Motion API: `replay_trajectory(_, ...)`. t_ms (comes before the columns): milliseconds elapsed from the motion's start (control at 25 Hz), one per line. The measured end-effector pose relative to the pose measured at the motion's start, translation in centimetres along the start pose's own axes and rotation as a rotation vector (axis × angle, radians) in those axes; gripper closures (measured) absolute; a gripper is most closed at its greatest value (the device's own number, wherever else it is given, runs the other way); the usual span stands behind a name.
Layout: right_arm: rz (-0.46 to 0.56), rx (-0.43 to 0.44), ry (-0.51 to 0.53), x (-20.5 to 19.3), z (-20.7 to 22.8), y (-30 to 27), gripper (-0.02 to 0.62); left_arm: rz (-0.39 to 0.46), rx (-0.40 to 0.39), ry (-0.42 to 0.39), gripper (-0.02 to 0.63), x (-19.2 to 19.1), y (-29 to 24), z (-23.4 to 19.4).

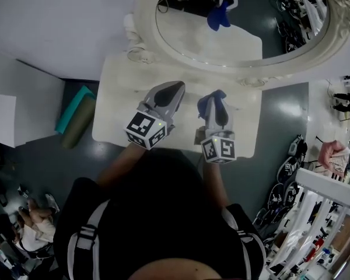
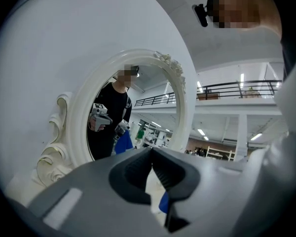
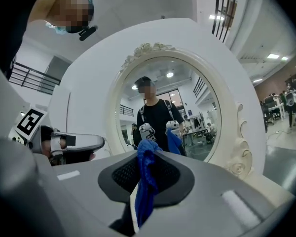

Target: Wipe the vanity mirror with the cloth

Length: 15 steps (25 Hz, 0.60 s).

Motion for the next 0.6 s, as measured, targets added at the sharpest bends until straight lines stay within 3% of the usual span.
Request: replay_trajectory(600, -0.028, 0.014, 0.013, 0.19, -0.21, -0.4, 0.555, -0.007, 0.013, -0.012, 0.597, 0.0, -0.38, 0.21)
Point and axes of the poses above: the fingertips, and each gripper's own axes: y backward along the fingers, z to its right, x out of its top, the point moved 6 cm from there along y, backward along the fingers, and after that the axes turned 9 degrees about -z, right-handed, at the moved point
